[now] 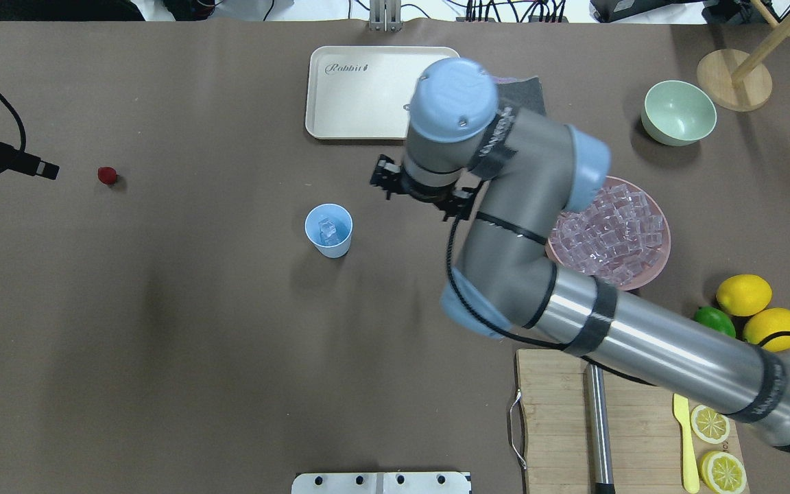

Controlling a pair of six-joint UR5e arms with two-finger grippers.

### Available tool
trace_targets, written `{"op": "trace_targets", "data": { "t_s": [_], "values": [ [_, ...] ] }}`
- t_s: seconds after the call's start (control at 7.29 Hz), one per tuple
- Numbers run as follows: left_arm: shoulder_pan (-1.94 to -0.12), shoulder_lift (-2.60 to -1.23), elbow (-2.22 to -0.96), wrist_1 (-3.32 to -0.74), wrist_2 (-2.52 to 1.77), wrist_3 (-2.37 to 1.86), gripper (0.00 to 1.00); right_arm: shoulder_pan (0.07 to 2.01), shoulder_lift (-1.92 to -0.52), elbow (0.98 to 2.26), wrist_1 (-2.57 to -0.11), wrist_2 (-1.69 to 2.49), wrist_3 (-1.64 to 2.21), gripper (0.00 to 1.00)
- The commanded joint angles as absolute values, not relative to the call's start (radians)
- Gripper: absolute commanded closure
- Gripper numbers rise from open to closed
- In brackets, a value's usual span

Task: Put ice and strawberries in cup
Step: 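Withdraw the right arm to rest while the left arm moves toward the strawberry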

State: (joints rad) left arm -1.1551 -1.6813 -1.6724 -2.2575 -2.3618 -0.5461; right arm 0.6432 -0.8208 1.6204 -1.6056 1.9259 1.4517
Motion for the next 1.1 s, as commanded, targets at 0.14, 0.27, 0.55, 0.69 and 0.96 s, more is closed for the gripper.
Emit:
{"op": "trace_targets", "data": {
  "t_s": [0.14,0.27,0.55,0.69,0.96],
  "values": [
    [-1.147,-1.781,-1.646,-2.253,-2.364,-0.551,0.01,0.897,-1.053,1.797,-1.827,2.062,0.939,0.0],
    [-1.143,-1.776,-1.638,-2.235,-2.356,-0.549,0.01,0.979,-1.121,1.843,-1.921,2.056,0.681,0.0],
    [-1.144,-1.769,-1.609,-2.226,-2.352,-0.557,0.01,1.197,-1.288,1.845,-1.931,2.065,0.144,0.0],
    [-1.146,-1.779,-1.588,-2.22,-2.353,-0.557,0.01,1.298,-1.393,1.844,-1.913,2.086,-0.053,0.0],
    [-1.146,-1.781,-1.574,-2.218,-2.353,-0.557,0.01,1.492,-1.587,1.835,-1.814,2.158,-0.268,0.01]
  ]
}}
